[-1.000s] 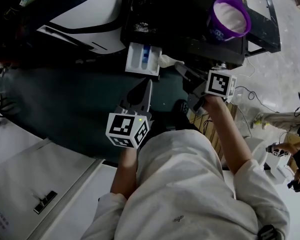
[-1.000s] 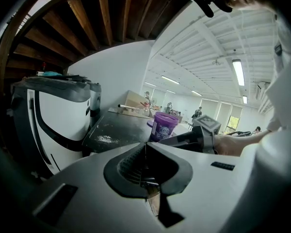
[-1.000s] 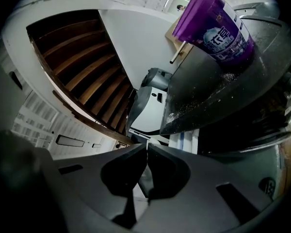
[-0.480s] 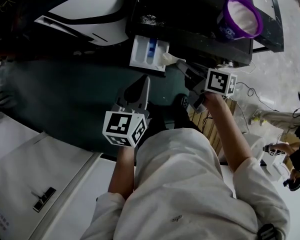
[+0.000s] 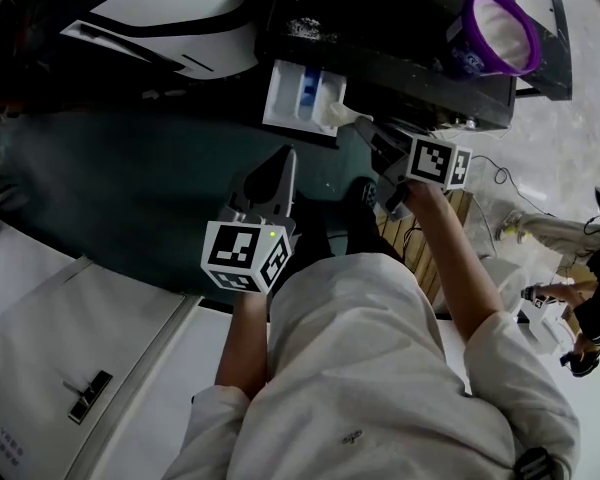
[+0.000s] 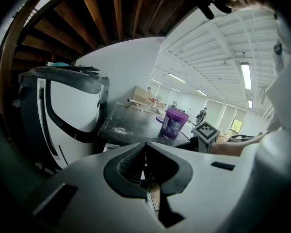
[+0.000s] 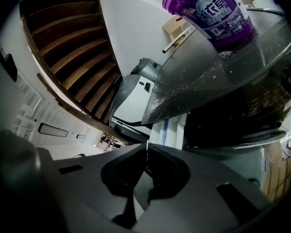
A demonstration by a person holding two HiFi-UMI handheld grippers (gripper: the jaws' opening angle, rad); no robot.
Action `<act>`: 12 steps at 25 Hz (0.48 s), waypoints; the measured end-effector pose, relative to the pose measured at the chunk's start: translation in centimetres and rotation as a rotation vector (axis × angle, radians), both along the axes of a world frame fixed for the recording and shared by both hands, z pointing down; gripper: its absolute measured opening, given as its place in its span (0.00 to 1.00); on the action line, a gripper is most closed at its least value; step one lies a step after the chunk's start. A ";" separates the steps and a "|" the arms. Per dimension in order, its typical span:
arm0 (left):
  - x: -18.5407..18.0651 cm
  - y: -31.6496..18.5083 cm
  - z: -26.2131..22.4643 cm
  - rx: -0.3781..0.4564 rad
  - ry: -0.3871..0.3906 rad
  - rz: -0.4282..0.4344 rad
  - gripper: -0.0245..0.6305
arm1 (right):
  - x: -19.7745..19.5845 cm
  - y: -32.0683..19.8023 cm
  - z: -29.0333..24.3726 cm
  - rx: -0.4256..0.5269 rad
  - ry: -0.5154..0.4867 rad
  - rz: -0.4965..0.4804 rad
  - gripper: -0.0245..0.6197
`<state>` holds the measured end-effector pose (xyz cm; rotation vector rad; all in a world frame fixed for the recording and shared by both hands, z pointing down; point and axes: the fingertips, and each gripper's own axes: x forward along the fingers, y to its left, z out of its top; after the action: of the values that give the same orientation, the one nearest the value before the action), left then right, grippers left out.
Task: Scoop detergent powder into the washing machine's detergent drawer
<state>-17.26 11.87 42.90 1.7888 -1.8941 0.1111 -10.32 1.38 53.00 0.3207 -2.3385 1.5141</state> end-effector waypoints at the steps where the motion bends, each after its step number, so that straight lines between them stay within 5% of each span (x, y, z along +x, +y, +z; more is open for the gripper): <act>1: -0.1 0.1 0.2 -0.003 0.002 0.002 0.07 | -0.1 0.1 0.3 0.002 0.006 0.003 0.05; 12: -1.2 0.9 1.6 -0.033 0.018 0.016 0.07 | -1.0 0.1 2.8 0.084 0.086 0.005 0.05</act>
<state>-18.51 12.80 44.47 1.7780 -1.8549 0.1310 -11.30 1.47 55.78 0.4044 -2.3386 1.3788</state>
